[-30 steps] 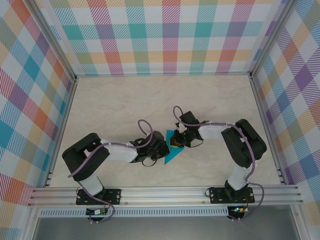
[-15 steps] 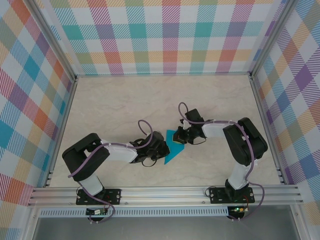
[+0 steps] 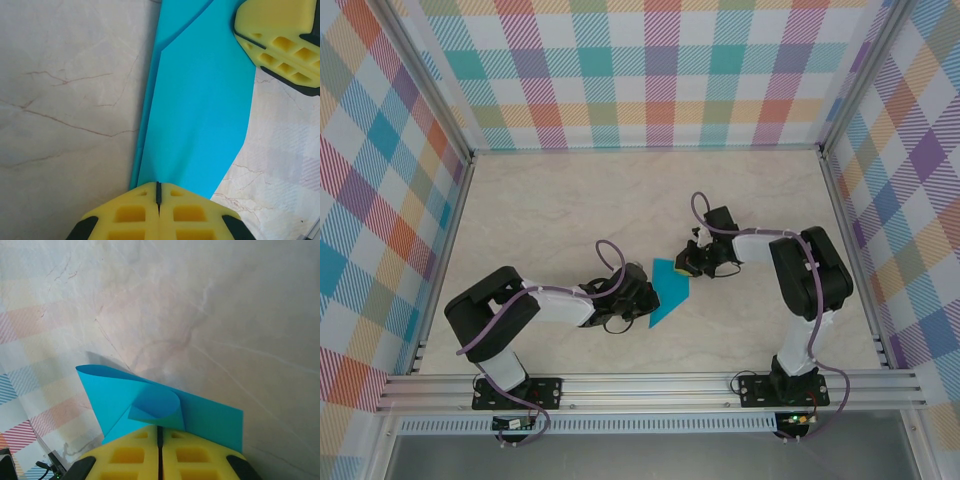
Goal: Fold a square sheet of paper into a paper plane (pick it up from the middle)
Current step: Fourth fold the wing at the center of the table.
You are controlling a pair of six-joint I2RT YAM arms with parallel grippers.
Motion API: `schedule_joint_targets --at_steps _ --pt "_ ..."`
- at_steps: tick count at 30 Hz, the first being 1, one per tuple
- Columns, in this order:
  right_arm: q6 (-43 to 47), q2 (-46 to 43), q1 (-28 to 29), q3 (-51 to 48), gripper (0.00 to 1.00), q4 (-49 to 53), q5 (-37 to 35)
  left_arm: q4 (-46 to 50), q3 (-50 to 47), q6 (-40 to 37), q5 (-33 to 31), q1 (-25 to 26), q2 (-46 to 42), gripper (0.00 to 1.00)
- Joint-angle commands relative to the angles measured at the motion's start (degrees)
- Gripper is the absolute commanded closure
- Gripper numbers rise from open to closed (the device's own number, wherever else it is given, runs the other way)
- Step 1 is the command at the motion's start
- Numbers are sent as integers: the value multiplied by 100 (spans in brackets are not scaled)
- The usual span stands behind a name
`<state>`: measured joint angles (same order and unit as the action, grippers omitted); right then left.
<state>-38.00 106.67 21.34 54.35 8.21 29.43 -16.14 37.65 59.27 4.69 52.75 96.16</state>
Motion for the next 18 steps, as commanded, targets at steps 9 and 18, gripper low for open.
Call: schedule_joint_targets --at_steps 9,18 --pt "416 299 -362 788 90 732 -1443 1111 -363 -91 15 95 169 100" --pt "618 -287 -358 775 87 838 -838 1129 -307 -109 30 121 210 100"
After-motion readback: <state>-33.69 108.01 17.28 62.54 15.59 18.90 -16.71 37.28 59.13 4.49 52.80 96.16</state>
